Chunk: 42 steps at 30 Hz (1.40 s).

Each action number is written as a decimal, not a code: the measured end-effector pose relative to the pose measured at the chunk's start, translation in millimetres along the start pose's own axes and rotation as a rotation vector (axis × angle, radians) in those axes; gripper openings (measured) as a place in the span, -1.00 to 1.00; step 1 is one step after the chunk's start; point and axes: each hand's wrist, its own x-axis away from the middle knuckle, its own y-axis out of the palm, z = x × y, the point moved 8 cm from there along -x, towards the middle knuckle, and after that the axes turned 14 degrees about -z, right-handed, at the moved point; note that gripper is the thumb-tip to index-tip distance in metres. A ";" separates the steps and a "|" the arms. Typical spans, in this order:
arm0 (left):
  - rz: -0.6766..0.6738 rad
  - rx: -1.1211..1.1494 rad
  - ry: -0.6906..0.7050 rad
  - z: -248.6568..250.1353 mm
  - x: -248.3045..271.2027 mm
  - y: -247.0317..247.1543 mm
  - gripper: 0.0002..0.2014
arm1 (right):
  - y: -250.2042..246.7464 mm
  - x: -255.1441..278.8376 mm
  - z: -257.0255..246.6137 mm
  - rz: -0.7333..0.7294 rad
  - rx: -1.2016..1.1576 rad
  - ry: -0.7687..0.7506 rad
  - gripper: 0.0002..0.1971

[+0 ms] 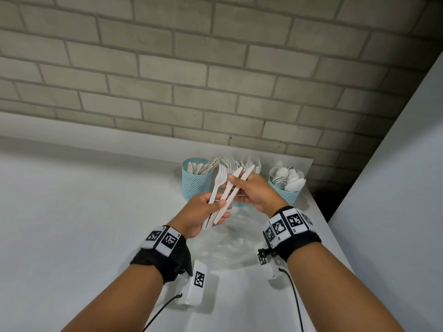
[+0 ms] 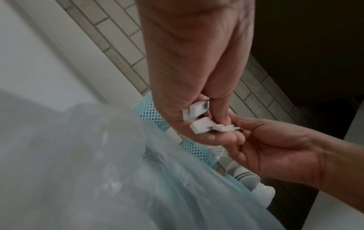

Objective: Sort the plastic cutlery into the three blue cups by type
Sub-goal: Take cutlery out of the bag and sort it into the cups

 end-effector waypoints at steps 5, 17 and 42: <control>0.052 -0.003 0.091 31.7 -1.8 -11.5 -0.87 | -3.1 -12.1 -49.3 0.072 0.040 -0.093 -0.65; 0.204 0.167 0.165 54.5 -3.8 -51.7 -0.90 | -6.7 -61.4 -132.1 0.194 0.148 -0.288 -0.64; 0.211 0.161 0.124 33.7 -4.2 -61.4 -0.75 | 37.9 -93.8 -101.3 0.180 0.775 -0.307 -0.73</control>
